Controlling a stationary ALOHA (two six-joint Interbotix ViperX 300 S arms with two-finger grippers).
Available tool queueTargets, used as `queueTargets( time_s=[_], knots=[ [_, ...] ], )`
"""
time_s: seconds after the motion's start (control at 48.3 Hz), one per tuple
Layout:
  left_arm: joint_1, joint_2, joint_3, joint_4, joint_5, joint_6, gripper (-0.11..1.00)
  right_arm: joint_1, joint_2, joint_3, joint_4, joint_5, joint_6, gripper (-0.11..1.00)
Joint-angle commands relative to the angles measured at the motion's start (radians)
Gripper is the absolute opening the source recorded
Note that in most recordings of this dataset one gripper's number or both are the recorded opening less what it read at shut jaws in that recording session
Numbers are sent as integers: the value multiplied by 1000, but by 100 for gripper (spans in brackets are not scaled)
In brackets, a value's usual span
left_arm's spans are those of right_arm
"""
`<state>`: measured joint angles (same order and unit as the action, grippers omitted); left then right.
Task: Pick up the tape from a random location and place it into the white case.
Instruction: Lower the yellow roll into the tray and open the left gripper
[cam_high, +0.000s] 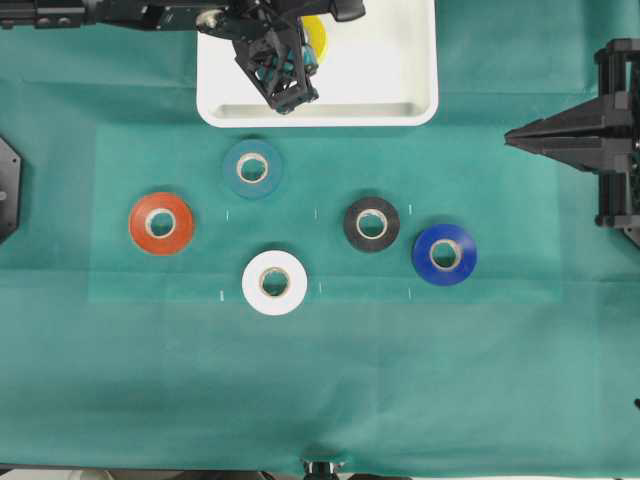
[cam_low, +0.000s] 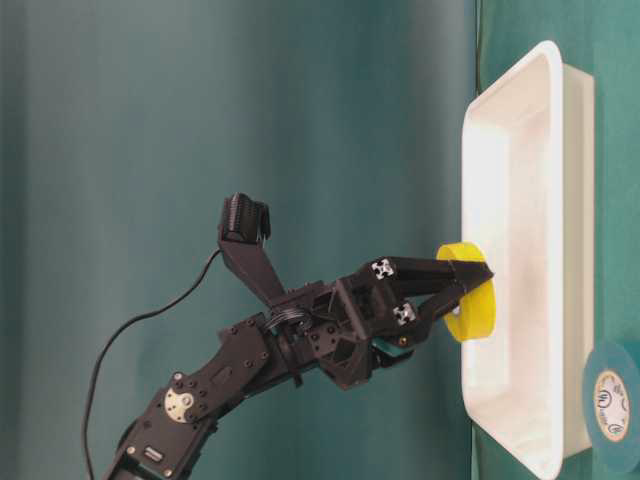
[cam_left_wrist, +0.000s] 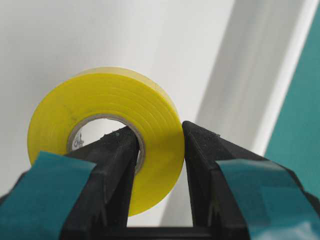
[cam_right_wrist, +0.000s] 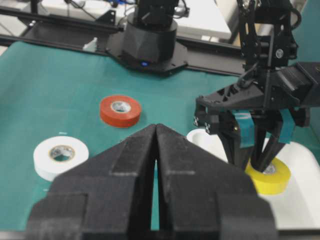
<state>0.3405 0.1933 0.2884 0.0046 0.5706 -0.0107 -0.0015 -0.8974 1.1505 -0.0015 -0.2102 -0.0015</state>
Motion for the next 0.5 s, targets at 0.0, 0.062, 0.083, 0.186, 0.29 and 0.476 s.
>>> queueTargets(
  time_s=[0.0, 0.062, 0.083, 0.186, 0.29, 0.476],
  knots=[
    [9, -3, 3, 2, -21, -2, 24, 2, 6, -28, -2, -5, 0, 0],
    [12, 14, 3, 3, -31, -2, 24, 2, 8, -28, -2, -6, -2, 0],
    [12, 20, 5, 2, -35, -2, 24, 2, 8, -28, -2, -5, 0, 0],
    [14, 57, -2, 2, -51, -2, 24, 2, 8, -28, 0, -5, 0, 0],
    [17, 77, -5, 0, -60, -2, 24, 2, 8, -28, 0, -5, 0, 0],
    [26, 80, -6, -2, -67, 2, 24, 2, 8, -28, 0, -5, -2, 0]
  ],
)
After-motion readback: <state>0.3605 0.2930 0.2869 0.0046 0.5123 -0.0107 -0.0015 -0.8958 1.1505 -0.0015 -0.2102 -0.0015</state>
